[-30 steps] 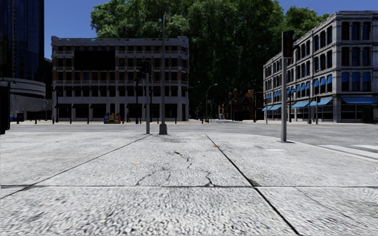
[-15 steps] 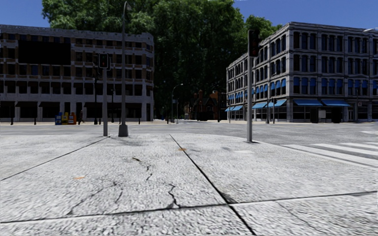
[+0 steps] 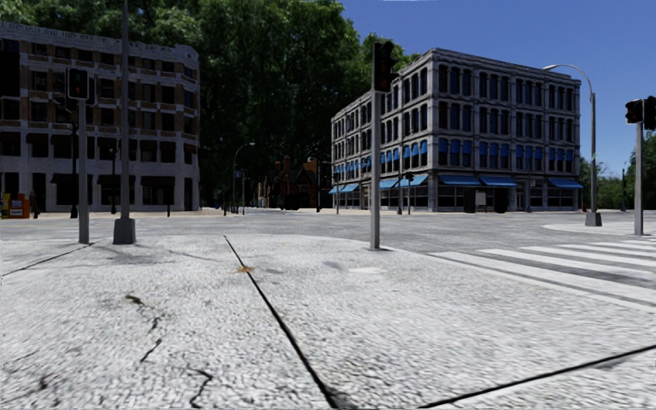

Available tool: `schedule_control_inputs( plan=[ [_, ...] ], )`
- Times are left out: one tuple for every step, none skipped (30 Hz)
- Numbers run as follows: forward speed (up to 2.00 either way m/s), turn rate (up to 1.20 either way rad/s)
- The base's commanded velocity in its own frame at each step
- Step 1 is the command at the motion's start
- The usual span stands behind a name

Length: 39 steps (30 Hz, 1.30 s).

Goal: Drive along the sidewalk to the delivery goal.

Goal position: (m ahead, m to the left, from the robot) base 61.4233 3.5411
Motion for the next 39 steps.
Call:
schedule_control_inputs(
  plan=[
    [1.23,-0.49],
    [1.23,-0.49],
    [1.23,-0.49],
    [1.23,-0.49],
    [1.23,-0.49],
    [1.23,-0.49],
    [1.23,-0.49],
    [1.23,-0.49],
    [1.23,-0.49],
    [1.27,-0.49],
    [1.34,-0.49],
    [1.34,-0.49],
    [1.37,-0.49],
    [1.37,-0.49],
    [1.37,-0.49],
    [1.37,-0.49],
    [1.37,-0.49],
    [1.37,-0.49],
    [1.37,-0.49],
    [1.37,-0.49],
    [1.37,-0.49],
    [1.37,-0.49],
    [1.37,-0.49],
    [1.37,-0.49],
    [1.37,-0.49],
    [1.38,-0.49],
    [1.38,-0.49],
    [1.39,-0.49],
    [1.39,-0.49],
    [1.39,-0.49],
    [1.39,-0.49],
    [1.40,-0.49],
    [1.40,-0.49],
    [1.40,-0.49],
    [1.40,-0.49],
    [1.41,-0.49],
    [1.42,-0.49],
    [1.42,-0.49],
    [1.42,-0.49]
  ],
)
